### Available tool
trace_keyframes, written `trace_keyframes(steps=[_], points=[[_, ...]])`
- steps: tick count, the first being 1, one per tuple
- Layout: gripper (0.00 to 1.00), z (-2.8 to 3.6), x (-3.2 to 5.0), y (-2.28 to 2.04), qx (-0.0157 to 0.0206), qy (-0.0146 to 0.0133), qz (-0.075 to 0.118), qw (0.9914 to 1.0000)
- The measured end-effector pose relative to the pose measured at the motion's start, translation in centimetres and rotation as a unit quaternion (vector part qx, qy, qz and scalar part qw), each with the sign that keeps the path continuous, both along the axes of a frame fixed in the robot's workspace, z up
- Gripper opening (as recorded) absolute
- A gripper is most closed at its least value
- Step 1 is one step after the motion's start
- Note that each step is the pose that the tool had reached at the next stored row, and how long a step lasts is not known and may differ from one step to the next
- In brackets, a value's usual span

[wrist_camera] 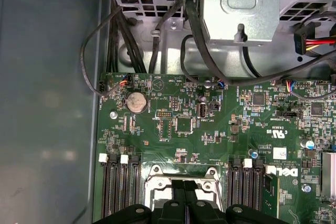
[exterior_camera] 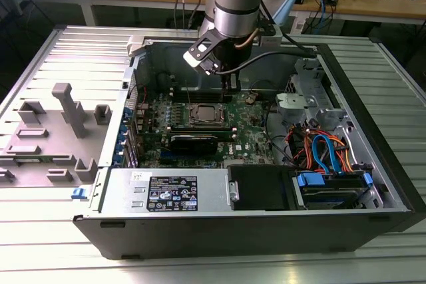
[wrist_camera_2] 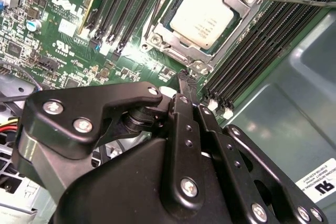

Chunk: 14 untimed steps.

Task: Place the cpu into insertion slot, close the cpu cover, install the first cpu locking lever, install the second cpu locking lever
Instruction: 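Close the cpu cover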

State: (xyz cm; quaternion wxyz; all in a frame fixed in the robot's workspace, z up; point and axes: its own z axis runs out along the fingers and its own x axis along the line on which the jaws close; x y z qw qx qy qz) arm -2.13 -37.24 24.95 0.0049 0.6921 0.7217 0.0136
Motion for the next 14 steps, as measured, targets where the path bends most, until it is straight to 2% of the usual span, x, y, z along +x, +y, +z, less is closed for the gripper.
trace_keyframes(steps=[14], points=[[0.11, -0.01, -1.51, 0.00, 0.0000, 0.0000, 0.000, 1.00000]])
